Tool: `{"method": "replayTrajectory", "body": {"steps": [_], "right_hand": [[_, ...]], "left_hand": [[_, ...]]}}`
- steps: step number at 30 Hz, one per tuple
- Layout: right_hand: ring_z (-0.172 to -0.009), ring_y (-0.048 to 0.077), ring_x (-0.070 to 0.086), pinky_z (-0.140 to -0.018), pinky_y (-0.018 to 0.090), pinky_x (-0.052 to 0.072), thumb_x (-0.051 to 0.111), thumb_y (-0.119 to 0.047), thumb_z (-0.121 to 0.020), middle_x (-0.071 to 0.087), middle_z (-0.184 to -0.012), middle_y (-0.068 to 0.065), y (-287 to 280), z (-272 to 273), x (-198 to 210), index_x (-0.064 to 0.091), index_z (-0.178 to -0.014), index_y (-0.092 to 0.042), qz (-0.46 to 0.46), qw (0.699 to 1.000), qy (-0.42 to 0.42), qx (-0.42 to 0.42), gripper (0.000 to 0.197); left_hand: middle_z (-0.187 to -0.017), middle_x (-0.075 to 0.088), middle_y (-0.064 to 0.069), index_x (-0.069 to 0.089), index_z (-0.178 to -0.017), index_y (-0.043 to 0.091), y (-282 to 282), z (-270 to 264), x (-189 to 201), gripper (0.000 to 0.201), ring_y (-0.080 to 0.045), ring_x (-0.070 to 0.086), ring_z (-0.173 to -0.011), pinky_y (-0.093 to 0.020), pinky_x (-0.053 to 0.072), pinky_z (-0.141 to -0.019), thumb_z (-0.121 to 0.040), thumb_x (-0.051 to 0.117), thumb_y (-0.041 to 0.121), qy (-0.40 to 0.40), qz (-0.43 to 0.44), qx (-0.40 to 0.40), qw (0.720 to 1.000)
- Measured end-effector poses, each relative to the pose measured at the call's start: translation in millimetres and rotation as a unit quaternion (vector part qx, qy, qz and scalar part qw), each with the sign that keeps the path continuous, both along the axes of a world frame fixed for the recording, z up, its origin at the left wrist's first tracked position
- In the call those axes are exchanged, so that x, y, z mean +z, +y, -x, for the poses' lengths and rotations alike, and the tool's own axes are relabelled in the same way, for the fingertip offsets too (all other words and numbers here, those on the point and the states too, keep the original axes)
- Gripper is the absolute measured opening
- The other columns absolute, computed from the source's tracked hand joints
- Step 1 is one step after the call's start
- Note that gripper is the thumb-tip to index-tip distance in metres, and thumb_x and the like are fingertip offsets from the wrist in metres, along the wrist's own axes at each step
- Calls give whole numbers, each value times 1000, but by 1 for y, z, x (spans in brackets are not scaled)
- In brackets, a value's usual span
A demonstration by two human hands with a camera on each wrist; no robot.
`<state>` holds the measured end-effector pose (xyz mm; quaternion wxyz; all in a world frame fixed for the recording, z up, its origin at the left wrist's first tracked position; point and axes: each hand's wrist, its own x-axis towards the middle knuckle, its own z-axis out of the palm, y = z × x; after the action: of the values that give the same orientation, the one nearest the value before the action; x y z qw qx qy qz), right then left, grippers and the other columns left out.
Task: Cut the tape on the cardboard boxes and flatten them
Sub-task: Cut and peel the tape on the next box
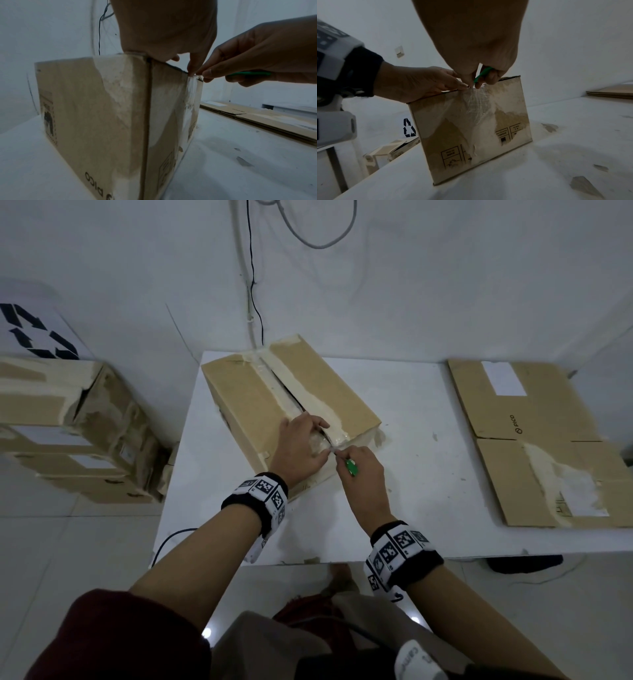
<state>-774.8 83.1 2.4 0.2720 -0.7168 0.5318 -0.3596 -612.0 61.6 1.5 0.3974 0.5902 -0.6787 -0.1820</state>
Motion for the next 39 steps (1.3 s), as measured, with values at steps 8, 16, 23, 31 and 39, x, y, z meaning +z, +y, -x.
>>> {"method": "replayTrajectory", "body": {"steps": [8,16,23,31,39], "right_hand": [[-82,7,53,-72,7,38,57,-13,-98,57,-91,-1,-12,1,-2,65,-94,-12,12,1000,16,3,9],[-82,10,55,-73,13,42,58,-13,-97,60,-90,1,-18,1,-5,65,-95,-11,29,999,15,4,8],[-77,9,55,-71,26,47,59,-8,-94,64,-94,8,-42,56,-11,66,-93,-8,-12,995,-9,-102,7],[-58,2,45,-57,13,39,54,-19,-99,65,-92,-5,-56,65,2,61,-100,-17,-15,993,-69,-91,8],[-67,18,54,-56,19,42,44,-19,-103,61,-86,7,-101,44,18,53,-108,-9,-80,996,-25,-19,14]], "left_hand": [[-101,56,7,56,-106,21,1,-1,0,40,-19,55,-104,-49,31,-99,-71,59,42,-16,2,-3,1000],[-107,57,5,55,-109,18,0,-1,-1,39,-23,52,-117,-54,25,-106,-74,70,28,-13,-28,8,1000],[-112,57,2,54,-112,15,5,1,2,39,-24,43,-130,-51,17,-112,-77,70,23,-33,-48,17,998],[-81,58,5,42,-112,10,-10,37,36,49,-13,50,-78,-39,34,-95,-78,70,31,109,-128,180,969],[-127,54,-15,46,-123,8,-35,30,49,67,-35,46,-120,-43,27,-102,-82,62,58,88,-315,258,909]]}}
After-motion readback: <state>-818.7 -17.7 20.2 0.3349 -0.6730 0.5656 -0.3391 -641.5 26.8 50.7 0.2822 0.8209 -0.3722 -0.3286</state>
